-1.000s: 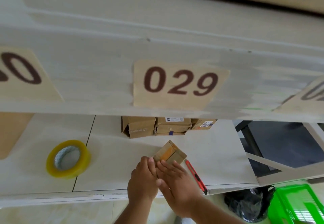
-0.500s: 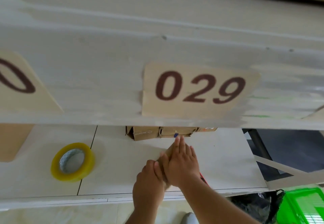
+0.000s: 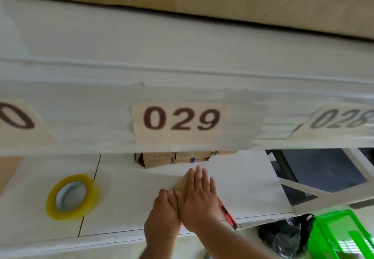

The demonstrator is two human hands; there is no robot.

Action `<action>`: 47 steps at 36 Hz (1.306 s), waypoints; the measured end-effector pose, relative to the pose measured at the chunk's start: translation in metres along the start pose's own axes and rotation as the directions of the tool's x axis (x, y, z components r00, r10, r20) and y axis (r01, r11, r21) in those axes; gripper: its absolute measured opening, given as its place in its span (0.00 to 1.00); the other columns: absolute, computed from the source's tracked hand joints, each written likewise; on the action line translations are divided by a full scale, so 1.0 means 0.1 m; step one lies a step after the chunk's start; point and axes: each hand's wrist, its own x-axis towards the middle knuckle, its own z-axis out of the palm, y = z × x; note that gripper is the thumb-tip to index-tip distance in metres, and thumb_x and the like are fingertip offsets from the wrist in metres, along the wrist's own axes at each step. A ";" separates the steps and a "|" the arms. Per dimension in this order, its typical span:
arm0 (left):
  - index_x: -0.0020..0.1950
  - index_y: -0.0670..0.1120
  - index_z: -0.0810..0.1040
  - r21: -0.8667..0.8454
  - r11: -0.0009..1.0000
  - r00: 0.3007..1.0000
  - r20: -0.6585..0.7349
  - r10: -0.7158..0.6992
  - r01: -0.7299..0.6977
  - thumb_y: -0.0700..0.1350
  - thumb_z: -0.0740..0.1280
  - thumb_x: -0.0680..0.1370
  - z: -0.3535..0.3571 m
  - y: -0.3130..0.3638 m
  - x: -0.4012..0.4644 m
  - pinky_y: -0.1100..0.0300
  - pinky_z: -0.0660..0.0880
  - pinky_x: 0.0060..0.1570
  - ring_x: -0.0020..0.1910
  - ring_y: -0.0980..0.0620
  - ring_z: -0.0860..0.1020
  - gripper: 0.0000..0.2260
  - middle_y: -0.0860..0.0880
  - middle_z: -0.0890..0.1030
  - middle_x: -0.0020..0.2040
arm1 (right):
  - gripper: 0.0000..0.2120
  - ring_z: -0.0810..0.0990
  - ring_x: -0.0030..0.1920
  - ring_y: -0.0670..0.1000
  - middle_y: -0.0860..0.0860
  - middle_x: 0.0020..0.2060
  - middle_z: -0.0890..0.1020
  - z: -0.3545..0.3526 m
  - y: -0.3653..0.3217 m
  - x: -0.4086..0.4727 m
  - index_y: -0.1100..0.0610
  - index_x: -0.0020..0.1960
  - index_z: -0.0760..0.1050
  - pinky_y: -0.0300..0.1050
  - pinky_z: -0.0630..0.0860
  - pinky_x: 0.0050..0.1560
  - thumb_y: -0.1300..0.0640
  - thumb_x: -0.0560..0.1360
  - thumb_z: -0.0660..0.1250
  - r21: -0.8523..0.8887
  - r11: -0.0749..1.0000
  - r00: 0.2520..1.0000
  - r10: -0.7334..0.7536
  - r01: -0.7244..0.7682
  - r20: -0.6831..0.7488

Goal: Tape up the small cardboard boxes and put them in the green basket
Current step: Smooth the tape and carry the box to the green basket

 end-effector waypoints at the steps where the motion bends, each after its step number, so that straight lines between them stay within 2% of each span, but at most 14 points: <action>1: 0.46 0.53 0.66 0.010 1.000 1.000 0.009 -0.005 0.005 0.61 0.44 0.83 0.00 -0.01 0.00 0.56 0.68 0.35 0.38 0.52 0.77 0.18 0.53 0.77 0.42 | 0.36 0.28 0.79 0.56 0.54 0.78 0.30 0.05 0.00 -0.08 0.58 0.81 0.31 0.58 0.32 0.77 0.37 0.81 0.30 -0.017 0.999 0.999 -0.042 0.042 0.005; 3: 0.47 0.53 0.67 0.001 1.000 0.999 0.029 -0.031 0.031 0.59 0.44 0.83 0.00 -0.01 0.01 0.55 0.68 0.38 0.41 0.51 0.77 0.17 0.53 0.78 0.45 | 0.31 0.42 0.81 0.56 0.56 0.82 0.49 0.16 0.05 -0.20 0.57 0.83 0.50 0.55 0.41 0.77 0.44 0.84 0.39 -0.050 0.990 0.988 -0.136 0.133 -0.072; 5: 0.47 0.53 0.68 -0.041 0.998 0.997 0.057 -0.051 0.053 0.59 0.45 0.83 -0.03 0.02 0.02 0.54 0.69 0.41 0.43 0.49 0.77 0.17 0.52 0.78 0.46 | 0.28 0.66 0.76 0.49 0.49 0.72 0.75 0.22 0.10 -0.37 0.53 0.72 0.76 0.52 0.55 0.73 0.45 0.76 0.57 -0.016 0.981 0.975 -0.194 0.194 -0.105; 6: 0.47 0.53 0.69 -0.073 0.996 0.997 0.068 -0.048 0.053 0.58 0.46 0.84 -0.04 0.04 0.02 0.53 0.70 0.43 0.43 0.49 0.77 0.17 0.51 0.78 0.46 | 0.27 0.71 0.73 0.45 0.44 0.68 0.79 0.21 0.12 -0.44 0.49 0.69 0.79 0.51 0.57 0.72 0.45 0.72 0.59 0.017 0.973 0.972 -0.228 0.229 -0.059; 10: 0.49 0.47 0.71 -0.151 0.989 0.992 0.124 0.029 -0.010 0.50 0.56 0.84 -0.10 0.05 0.01 0.50 0.78 0.46 0.44 0.48 0.80 0.09 0.47 0.81 0.46 | 0.25 0.63 0.75 0.34 0.33 0.69 0.75 0.08 0.18 -0.65 0.44 0.70 0.76 0.40 0.49 0.80 0.57 0.76 0.56 0.459 0.830 0.948 -0.295 0.318 -0.123; 14: 0.52 0.46 0.72 -0.141 0.990 0.993 0.116 0.004 0.013 0.50 0.52 0.85 -0.19 0.07 -0.02 0.53 0.76 0.41 0.41 0.50 0.79 0.12 0.48 0.79 0.43 | 0.14 0.75 0.60 0.36 0.30 0.55 0.77 0.00 0.22 -0.74 0.37 0.55 0.78 0.33 0.71 0.63 0.56 0.80 0.62 0.770 0.637 0.973 0.197 -0.037 -0.117; 17: 0.53 0.45 0.74 -0.058 0.998 0.992 0.128 0.020 -0.013 0.52 0.50 0.85 -0.24 0.05 -0.09 0.54 0.73 0.42 0.40 0.52 0.76 0.16 0.49 0.77 0.43 | 0.22 0.74 0.68 0.45 0.44 0.70 0.75 0.03 0.17 -0.78 0.48 0.73 0.69 0.40 0.72 0.68 0.54 0.80 0.65 0.882 0.348 0.895 0.416 -0.319 0.160; 19: 0.57 0.46 0.74 0.000 0.999 0.985 0.168 0.040 -0.041 0.53 0.50 0.85 -0.25 0.03 -0.19 0.54 0.72 0.46 0.44 0.50 0.75 0.16 0.47 0.79 0.49 | 0.16 0.80 0.55 0.45 0.49 0.64 0.81 0.01 0.12 -0.79 0.55 0.67 0.75 0.31 0.76 0.50 0.56 0.80 0.64 0.881 0.204 0.880 0.319 -0.427 0.353; 20: 0.60 0.47 0.74 0.017 0.999 0.981 0.190 0.046 -0.050 0.52 0.51 0.85 -0.26 0.03 -0.24 0.54 0.71 0.48 0.46 0.49 0.75 0.16 0.46 0.80 0.53 | 0.14 0.81 0.48 0.45 0.49 0.56 0.84 -0.03 0.09 -0.81 0.55 0.61 0.79 0.31 0.76 0.43 0.56 0.78 0.62 0.878 0.184 0.880 0.282 -0.442 0.383; 22: 0.65 0.48 0.74 0.052 0.995 0.975 0.210 0.068 -0.080 0.52 0.51 0.85 -0.29 0.02 -0.35 0.53 0.71 0.53 0.51 0.47 0.76 0.17 0.45 0.80 0.57 | 0.16 0.82 0.47 0.46 0.47 0.49 0.86 -0.03 0.07 -0.82 0.52 0.57 0.82 0.39 0.80 0.49 0.54 0.74 0.60 0.889 0.193 0.894 0.268 -0.415 0.359; 31: 0.77 0.54 0.66 0.113 0.962 0.946 0.244 0.215 -0.248 0.57 0.51 0.84 -0.49 0.47 -1.05 0.51 0.72 0.63 0.63 0.46 0.76 0.22 0.47 0.78 0.67 | 0.17 0.81 0.58 0.48 0.46 0.57 0.84 -0.34 0.44 -1.46 0.48 0.65 0.78 0.44 0.77 0.64 0.53 0.83 0.55 0.933 0.164 0.921 0.284 -0.322 0.268; 37: 0.73 0.55 0.71 0.022 0.929 0.899 0.262 0.351 -0.369 0.56 0.53 0.84 -0.31 0.83 -1.43 0.52 0.73 0.52 0.53 0.50 0.75 0.20 0.47 0.75 0.56 | 0.17 0.82 0.53 0.44 0.45 0.54 0.86 -0.40 0.95 -1.88 0.47 0.64 0.80 0.37 0.76 0.56 0.53 0.83 0.56 0.967 0.101 0.904 0.388 -0.235 0.179; 42: 0.74 0.51 0.71 -0.084 0.894 0.833 0.333 0.441 -0.439 0.52 0.56 0.84 -0.01 1.30 -1.94 0.51 0.72 0.61 0.63 0.47 0.74 0.19 0.47 0.75 0.67 | 0.14 0.79 0.44 0.43 0.43 0.45 0.83 -0.40 1.50 -2.33 0.50 0.60 0.80 0.38 0.75 0.44 0.52 0.83 0.57 0.982 0.023 0.871 0.466 -0.188 0.155; 47: 0.72 0.53 0.73 -0.150 0.859 0.779 0.369 0.507 -0.489 0.51 0.57 0.84 0.53 1.66 -2.63 0.54 0.74 0.58 0.60 0.50 0.76 0.17 0.50 0.78 0.64 | 0.16 0.81 0.45 0.49 0.44 0.48 0.84 -0.33 2.23 -2.90 0.50 0.63 0.80 0.40 0.77 0.42 0.51 0.81 0.58 0.990 -0.057 0.827 0.544 -0.133 0.142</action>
